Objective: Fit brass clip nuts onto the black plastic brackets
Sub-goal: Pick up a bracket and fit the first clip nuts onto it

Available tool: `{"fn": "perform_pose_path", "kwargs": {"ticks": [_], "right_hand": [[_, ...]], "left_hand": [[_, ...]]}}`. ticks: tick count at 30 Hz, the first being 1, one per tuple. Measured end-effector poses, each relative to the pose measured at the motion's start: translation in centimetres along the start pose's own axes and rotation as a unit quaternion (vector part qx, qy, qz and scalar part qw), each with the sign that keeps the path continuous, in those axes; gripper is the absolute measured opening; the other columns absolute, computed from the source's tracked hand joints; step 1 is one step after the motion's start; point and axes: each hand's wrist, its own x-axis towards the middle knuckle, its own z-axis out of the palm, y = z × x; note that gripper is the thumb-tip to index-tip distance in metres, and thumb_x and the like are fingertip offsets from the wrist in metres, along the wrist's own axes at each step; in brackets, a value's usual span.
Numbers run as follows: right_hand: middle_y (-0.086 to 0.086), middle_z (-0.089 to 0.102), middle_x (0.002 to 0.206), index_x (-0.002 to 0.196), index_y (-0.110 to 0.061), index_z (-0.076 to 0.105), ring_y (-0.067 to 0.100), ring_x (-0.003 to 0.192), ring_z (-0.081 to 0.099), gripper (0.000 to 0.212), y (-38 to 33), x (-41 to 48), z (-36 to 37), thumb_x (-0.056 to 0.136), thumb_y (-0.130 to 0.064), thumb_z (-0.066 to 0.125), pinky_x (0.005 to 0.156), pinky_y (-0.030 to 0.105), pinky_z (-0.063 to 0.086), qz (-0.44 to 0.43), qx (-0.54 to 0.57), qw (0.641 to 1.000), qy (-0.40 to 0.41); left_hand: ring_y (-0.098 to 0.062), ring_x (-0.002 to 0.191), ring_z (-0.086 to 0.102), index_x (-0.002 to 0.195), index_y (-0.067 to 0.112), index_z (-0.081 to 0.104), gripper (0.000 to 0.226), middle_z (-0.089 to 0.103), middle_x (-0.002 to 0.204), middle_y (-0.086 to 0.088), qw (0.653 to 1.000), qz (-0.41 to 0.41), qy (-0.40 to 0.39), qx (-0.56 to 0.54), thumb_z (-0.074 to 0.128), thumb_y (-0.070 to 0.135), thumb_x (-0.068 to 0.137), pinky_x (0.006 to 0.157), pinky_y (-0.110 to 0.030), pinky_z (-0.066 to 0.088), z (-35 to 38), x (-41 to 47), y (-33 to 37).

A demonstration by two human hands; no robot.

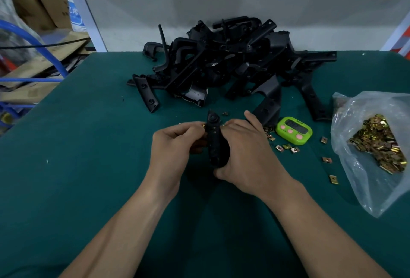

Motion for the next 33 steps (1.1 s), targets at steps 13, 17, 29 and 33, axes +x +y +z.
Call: {"fn": "perform_pose_path", "kwargs": {"ticks": [13,17,29,33], "right_hand": [[-0.013,0.058,0.086,0.090,-0.027,0.056,0.012,0.105,0.055,0.047,0.3,-0.1,-0.5,0.053,-0.046,0.078,0.124,0.030,0.006,0.016,0.015,1.000,-0.020],[-0.016,0.058,0.088,0.094,-0.027,0.058,0.009,0.107,0.054,0.050,0.3,-0.1,-0.5,0.054,-0.049,0.078,0.124,0.028,0.003,-0.014,0.013,0.999,-0.040],[-0.015,0.061,0.091,0.095,-0.028,0.061,0.010,0.115,0.053,0.050,0.5,0.0,-1.1,0.053,-0.051,0.076,0.121,0.021,-0.005,-0.027,0.000,0.998,-0.062],[-0.015,0.060,0.094,0.097,-0.029,0.063,0.009,0.118,0.052,0.051,0.6,0.1,-1.4,0.052,-0.051,0.077,0.120,0.019,-0.009,-0.038,-0.008,0.996,-0.086]], "left_hand": [[-0.012,0.081,0.070,0.103,0.017,0.082,0.023,0.078,0.093,-0.007,0.998,-0.027,-0.057,-0.025,0.067,0.002,0.094,0.072,-0.019,0.055,-0.7,0.6,-0.2],[-0.011,0.077,0.067,0.108,0.021,0.081,0.028,0.074,0.085,-0.006,0.995,-0.031,-0.087,-0.024,0.067,0.002,0.093,0.069,-0.019,0.054,-1.1,0.8,-0.2],[-0.015,0.068,0.063,0.104,0.022,0.082,0.032,0.071,0.078,-0.009,0.994,-0.036,-0.105,-0.006,0.069,-0.003,0.088,0.065,-0.020,0.052,-2.0,1.1,0.0],[-0.015,0.063,0.061,0.105,0.023,0.082,0.036,0.070,0.073,-0.010,0.993,-0.035,-0.109,0.005,0.071,-0.005,0.086,0.063,-0.020,0.051,-2.3,1.0,0.0]]}}
